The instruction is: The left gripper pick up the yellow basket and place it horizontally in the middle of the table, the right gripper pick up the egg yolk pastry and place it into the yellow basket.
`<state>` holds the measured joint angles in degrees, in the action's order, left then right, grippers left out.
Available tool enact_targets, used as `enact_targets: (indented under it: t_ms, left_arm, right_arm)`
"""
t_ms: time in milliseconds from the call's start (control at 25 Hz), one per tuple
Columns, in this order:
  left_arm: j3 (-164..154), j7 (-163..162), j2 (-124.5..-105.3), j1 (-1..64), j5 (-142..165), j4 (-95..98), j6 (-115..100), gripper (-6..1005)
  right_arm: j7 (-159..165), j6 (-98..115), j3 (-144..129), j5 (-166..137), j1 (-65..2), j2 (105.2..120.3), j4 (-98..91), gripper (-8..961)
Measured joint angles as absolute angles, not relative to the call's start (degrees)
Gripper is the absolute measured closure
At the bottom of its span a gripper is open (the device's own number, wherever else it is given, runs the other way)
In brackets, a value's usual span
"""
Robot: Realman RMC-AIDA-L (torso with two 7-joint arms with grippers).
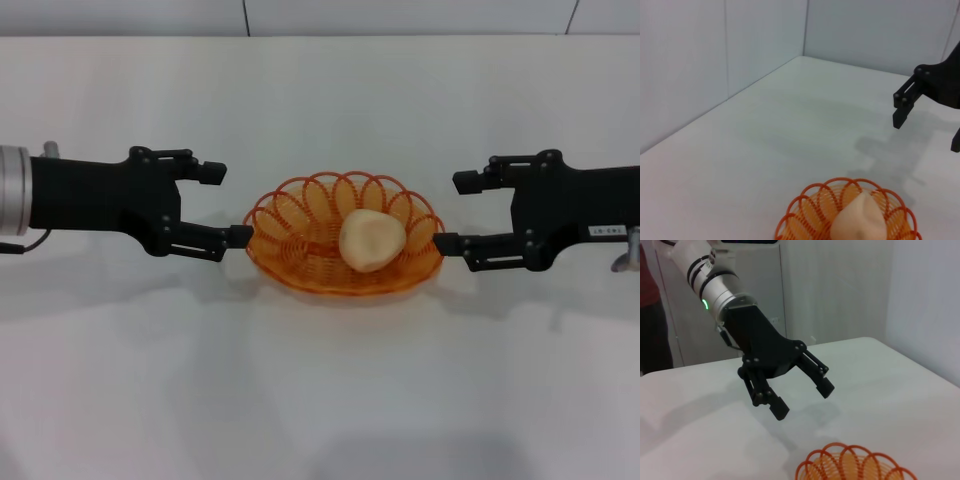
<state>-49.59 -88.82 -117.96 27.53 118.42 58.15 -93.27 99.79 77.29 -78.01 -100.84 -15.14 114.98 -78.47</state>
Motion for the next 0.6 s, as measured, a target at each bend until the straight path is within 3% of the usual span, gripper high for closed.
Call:
enact_targets:
  t_ms: [600]
  left_arm:
    - [-50.28,-84.93,-118.37,28.94,117.89,57.65,-97.46,112]
  right_arm:
    - [99.25,80.24,-77.39,-103.42,-15.57,114.93,-78.22,227]
